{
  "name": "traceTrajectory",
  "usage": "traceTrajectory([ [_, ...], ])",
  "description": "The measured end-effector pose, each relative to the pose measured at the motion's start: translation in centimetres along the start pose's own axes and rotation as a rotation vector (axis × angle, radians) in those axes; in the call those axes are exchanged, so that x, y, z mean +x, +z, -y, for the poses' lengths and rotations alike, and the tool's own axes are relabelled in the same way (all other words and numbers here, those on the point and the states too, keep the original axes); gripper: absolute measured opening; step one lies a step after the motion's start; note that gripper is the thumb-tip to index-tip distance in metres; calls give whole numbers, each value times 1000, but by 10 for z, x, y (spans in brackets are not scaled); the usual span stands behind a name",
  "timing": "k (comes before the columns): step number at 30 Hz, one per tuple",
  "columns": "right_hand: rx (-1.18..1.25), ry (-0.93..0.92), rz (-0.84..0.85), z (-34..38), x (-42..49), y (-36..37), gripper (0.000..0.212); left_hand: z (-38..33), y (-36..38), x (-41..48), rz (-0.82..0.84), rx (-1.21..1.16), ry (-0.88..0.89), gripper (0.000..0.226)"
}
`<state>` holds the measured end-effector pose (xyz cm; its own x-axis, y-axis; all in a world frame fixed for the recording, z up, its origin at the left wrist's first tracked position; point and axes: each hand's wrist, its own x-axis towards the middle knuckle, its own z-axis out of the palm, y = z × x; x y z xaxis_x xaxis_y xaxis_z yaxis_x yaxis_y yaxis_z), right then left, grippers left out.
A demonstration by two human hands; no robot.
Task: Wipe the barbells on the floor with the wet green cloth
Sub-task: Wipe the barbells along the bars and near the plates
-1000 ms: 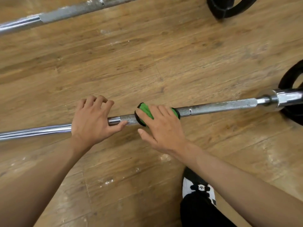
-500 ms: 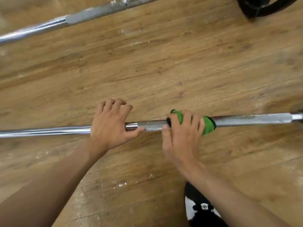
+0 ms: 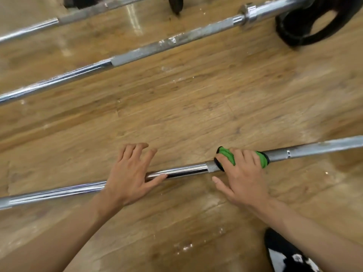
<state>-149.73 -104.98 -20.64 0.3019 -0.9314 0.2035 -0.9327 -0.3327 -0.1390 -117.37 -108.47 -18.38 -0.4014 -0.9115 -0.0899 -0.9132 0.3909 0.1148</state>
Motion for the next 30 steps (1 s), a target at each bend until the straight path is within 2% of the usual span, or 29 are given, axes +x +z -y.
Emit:
traceTrajectory([
  [5,-89,116,166,18,12,-12,66,14,1,1,19,47,41,79],
  [9,-47,216,270,26,20,-26,68,14,0,4,32,86,83,79],
  [14,-76,393,152,49,39,-15,66,19,-2,17,-52,81,75,75],
  [17,-53,336,111,83,48,-4,63,24,0,21,-68,97,66,76],
  [22,40,132,135,138,67,9,59,32,4,31,-22,123,46,89],
  [24,47,31,138,120,67,8,57,32,3,34,-41,126,42,88],
  [26,11,11,100,84,56,6,58,30,1,36,-52,120,37,85],
  [30,-50,216,-23,7,33,-3,67,27,-3,38,-22,133,20,86],
])
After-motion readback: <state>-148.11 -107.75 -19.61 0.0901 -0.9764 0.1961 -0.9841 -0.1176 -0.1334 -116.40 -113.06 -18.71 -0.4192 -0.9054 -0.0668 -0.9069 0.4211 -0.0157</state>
